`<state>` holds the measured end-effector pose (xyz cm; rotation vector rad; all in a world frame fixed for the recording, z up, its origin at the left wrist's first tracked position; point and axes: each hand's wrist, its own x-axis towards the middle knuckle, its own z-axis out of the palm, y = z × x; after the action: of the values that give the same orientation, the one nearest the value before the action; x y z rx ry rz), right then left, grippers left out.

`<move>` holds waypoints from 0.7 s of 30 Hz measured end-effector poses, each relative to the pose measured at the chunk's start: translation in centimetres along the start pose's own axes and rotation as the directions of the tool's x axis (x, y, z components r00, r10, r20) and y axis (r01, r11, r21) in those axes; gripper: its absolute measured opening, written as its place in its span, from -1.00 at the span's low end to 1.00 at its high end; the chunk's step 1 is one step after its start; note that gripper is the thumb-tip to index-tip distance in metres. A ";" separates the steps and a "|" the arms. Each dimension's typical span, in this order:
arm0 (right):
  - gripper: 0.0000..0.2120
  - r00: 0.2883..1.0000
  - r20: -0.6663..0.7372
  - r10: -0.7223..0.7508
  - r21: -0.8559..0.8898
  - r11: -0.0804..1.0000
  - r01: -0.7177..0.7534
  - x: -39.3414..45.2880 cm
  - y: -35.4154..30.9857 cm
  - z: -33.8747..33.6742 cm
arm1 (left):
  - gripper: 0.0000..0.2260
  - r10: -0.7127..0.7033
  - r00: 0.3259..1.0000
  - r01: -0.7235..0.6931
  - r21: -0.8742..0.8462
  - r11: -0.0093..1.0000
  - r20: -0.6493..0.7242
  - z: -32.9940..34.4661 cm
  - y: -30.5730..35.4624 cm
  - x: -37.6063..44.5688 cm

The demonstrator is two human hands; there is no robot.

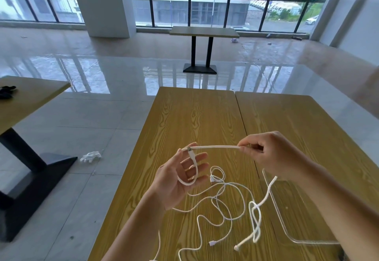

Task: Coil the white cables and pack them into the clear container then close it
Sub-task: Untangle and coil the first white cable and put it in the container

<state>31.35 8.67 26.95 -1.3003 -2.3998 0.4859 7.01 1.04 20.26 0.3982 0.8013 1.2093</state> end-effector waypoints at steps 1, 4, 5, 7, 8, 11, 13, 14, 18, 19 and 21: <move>-0.87 1.000 0.010 -0.008 -0.007 1.000 0.008 -0.2 -0.4 0.6 | -0.59 0.020 0.999 -0.022 -0.049 0.999 -0.030 0.4 -0.1 0.2; -0.86 0.998 0.068 -0.016 -0.010 1.000 0.017 -0.9 -1.3 2.8 | -0.59 0.066 0.987 -0.094 -0.195 0.976 -0.149 1.7 -0.3 1.0; -0.86 0.996 0.084 -0.009 -0.004 1.000 0.009 -1.1 -1.5 3.4 | -0.60 0.070 0.979 -0.113 -0.222 0.968 -0.191 2.1 -0.3 1.3; -0.84 0.994 0.112 0.003 0.003 1.000 -0.004 -1.2 -1.7 4.3 | -0.62 0.064 0.967 -0.130 -0.258 0.957 -0.248 2.6 -0.4 1.6; -0.84 0.992 0.126 0.006 0.001 1.000 -0.007 -1.3 -1.9 4.7 | -0.63 0.059 0.962 -0.134 -0.276 0.952 -0.265 2.8 -0.3 1.7; -0.83 0.986 0.166 -0.002 0.013 1.000 0.000 -1.6 -2.6 5.5 | -0.66 0.041 0.954 -0.147 -0.346 0.927 -0.296 3.4 -0.2 2.0; -0.83 0.982 0.188 -0.001 0.025 1.000 -0.004 -1.7 -3.0 5.9 | -0.69 0.028 0.946 -0.162 -0.397 0.904 -0.322 3.6 -0.2 2.4; -0.82 0.980 0.199 0.002 0.035 0.999 -0.009 -1.8 -3.1 6.1 | -0.70 0.023 0.941 -0.170 -0.413 0.895 -0.338 3.5 -0.3 2.7; -0.83 0.963 0.269 -0.010 0.086 0.996 -0.013 -2.3 -3.7 6.4 | -0.74 0.036 0.921 -0.205 -0.404 0.892 -0.388 2.6 0.0 3.9; -0.85 0.958 0.288 -0.015 0.112 0.993 -0.018 -2.5 -3.8 6.4 | -0.74 0.047 0.913 -0.220 -0.393 0.893 -0.406 2.3 0.2 4.1; -0.85 0.949 0.314 -0.026 0.152 0.988 -0.023 -2.9 -3.9 6.1 | -0.74 0.077 0.891 -0.260 -0.363 0.895 -0.448 1.6 0.9 4.3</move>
<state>27.15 3.44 22.98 -1.2303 -2.5530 0.9231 8.10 5.56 20.50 -0.1607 0.8588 1.6251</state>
